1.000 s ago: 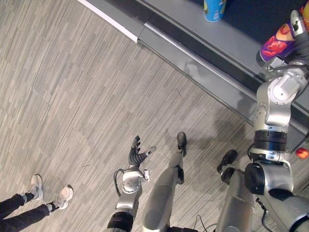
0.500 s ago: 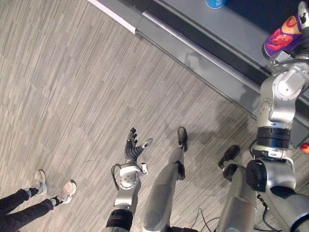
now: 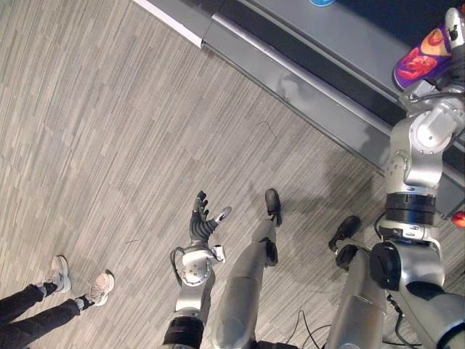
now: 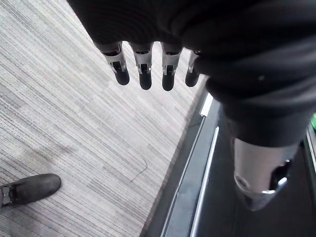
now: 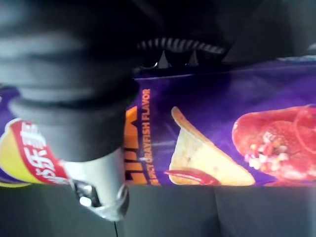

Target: Put the gum and the chips on the shelf.

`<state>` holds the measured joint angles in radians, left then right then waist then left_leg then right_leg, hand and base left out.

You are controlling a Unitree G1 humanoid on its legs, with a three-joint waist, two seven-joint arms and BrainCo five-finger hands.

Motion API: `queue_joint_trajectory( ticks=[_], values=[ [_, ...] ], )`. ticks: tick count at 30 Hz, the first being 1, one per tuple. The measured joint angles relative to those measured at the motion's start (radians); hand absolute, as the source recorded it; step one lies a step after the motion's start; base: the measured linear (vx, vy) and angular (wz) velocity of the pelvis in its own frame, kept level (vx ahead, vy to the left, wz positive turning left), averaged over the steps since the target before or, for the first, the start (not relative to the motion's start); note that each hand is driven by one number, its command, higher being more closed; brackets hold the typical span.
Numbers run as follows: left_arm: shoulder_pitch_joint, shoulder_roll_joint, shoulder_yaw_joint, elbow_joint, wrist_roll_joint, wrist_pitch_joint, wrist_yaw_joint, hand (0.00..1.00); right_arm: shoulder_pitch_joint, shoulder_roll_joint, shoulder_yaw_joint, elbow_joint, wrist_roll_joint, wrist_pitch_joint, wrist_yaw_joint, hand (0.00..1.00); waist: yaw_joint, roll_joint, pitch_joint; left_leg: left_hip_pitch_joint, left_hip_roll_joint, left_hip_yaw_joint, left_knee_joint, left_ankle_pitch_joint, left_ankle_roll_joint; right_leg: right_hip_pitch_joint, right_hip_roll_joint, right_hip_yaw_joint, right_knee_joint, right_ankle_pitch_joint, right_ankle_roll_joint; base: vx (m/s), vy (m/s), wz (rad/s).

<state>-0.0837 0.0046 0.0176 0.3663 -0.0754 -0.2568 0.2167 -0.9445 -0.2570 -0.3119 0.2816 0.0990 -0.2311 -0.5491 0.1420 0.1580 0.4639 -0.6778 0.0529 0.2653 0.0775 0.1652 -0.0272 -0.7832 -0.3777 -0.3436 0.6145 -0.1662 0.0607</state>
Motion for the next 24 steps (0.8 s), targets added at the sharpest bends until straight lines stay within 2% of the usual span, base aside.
queue_joint_trajectory(
  ticks=[6,24],
  values=[
    [0.001,0.000,0.000,0.000,0.000,-0.003,-0.005,0.00,0.001,0.000,0.000,0.016,0.036,-0.001,0.014,0.00,0.000,0.000,0.000,0.001,0.002,0.005,0.000,0.001,0.001,0.000,0.000,0.000,0.000,0.000,0.000,0.00,0.000,0.00],
    [0.002,0.000,0.000,0.002,-0.001,-0.003,-0.007,0.00,0.032,0.009,0.010,0.052,0.037,-0.020,0.035,0.00,0.000,-0.006,-0.003,0.008,0.028,0.026,0.012,0.000,0.000,0.005,0.028,0.012,-0.013,0.001,-0.001,0.01,-0.024,-0.04]
  ],
)
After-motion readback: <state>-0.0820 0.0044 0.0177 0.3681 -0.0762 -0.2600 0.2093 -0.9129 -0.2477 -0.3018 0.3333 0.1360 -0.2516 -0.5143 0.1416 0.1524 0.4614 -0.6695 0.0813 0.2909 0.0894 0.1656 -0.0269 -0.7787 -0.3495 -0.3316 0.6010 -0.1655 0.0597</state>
